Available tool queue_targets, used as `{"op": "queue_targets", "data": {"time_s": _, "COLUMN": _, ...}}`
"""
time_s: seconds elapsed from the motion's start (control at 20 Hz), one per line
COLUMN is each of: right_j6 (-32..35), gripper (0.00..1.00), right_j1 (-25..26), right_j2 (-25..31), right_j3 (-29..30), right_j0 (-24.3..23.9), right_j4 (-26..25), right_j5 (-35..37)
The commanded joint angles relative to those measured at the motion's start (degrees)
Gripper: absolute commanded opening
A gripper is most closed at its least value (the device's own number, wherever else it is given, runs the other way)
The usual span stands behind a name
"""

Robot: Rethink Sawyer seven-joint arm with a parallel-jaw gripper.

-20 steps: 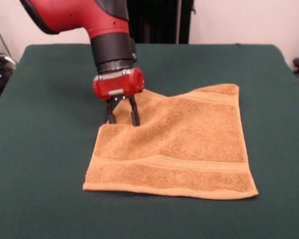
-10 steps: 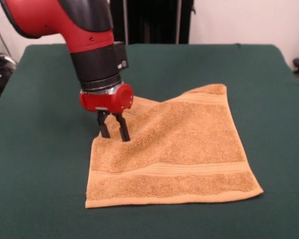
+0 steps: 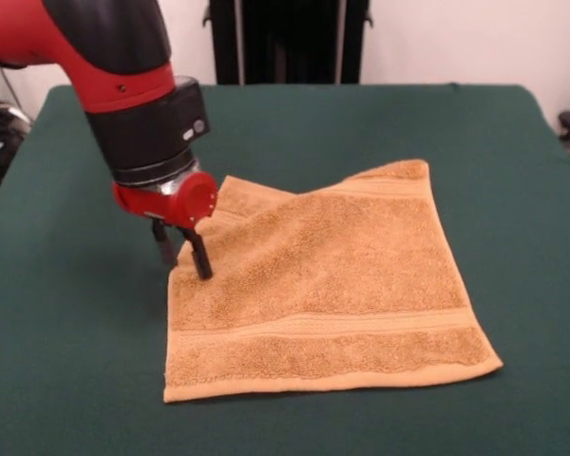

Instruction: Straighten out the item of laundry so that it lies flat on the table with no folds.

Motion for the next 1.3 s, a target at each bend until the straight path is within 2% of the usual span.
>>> {"op": "queue_targets", "data": {"time_s": 0.05, "right_j6": 15.85, "gripper": 1.00, "right_j1": -1.79, "right_j2": -6.11, "right_j3": -6.19, "right_j0": 7.00, "right_j4": 6.61, "right_j5": 5.31}}
{"op": "queue_targets", "data": {"time_s": 0.25, "right_j6": 17.57, "gripper": 1.00, "right_j1": -1.43, "right_j2": -11.46, "right_j3": -9.18, "right_j0": 11.73, "right_j4": 9.16, "right_j5": 7.84}}
{"op": "queue_targets", "data": {"time_s": 0.4, "right_j6": 15.94, "gripper": 1.00, "right_j1": -1.28, "right_j2": -11.24, "right_j3": -7.08, "right_j0": 12.04, "right_j4": 10.39, "right_j5": 4.34}}
{"op": "queue_targets", "data": {"time_s": 0.5, "right_j6": 11.49, "gripper": 1.00, "right_j1": -3.11, "right_j2": -4.76, "right_j3": 0.45, "right_j0": 6.99, "right_j4": 8.92, "right_j5": -5.73}}
{"op": "queue_targets", "data": {"time_s": 0.55, "right_j6": 10.40, "gripper": 1.00, "right_j1": -4.24, "right_j2": -0.59, "right_j3": 5.91, "right_j0": 3.49, "right_j4": 6.29, "right_j5": -13.20}}
{"op": "queue_targets", "data": {"time_s": 0.6, "right_j6": 10.72, "gripper": 1.00, "right_j1": -5.31, "right_j2": 0.75, "right_j3": 10.13, "right_j0": 2.19, "right_j4": 2.44, "right_j5": -20.17}}
{"op": "queue_targets", "data": {"time_s": 0.7, "right_j6": 10.67, "gripper": 1.00, "right_j1": -9.60, "right_j2": -0.67, "right_j3": 17.14, "right_j0": 3.13, "right_j4": -2.79, "right_j5": -25.33}}
{"op": "queue_targets", "data": {"time_s": 0.85, "right_j6": 12.17, "gripper": 1.00, "right_j1": -14.03, "right_j2": 3.75, "right_j3": 26.12, "right_j0": 0.03, "right_j4": -5.13, "right_j5": -28.32}}
{"op": "queue_targets", "data": {"time_s": 1.05, "right_j6": 13.91, "gripper": 1.00, "right_j1": -13.89, "right_j2": 4.03, "right_j3": 29.94, "right_j0": -0.58, "right_j4": -8.41, "right_j5": -36.48}}
{"op": "queue_targets", "data": {"time_s": 1.3, "right_j6": 13.92, "gripper": 1.00, "right_j1": -11.66, "right_j2": -3.00, "right_j3": 29.89, "right_j0": 5.43, "right_j4": -6.85, "right_j5": -44.62}}
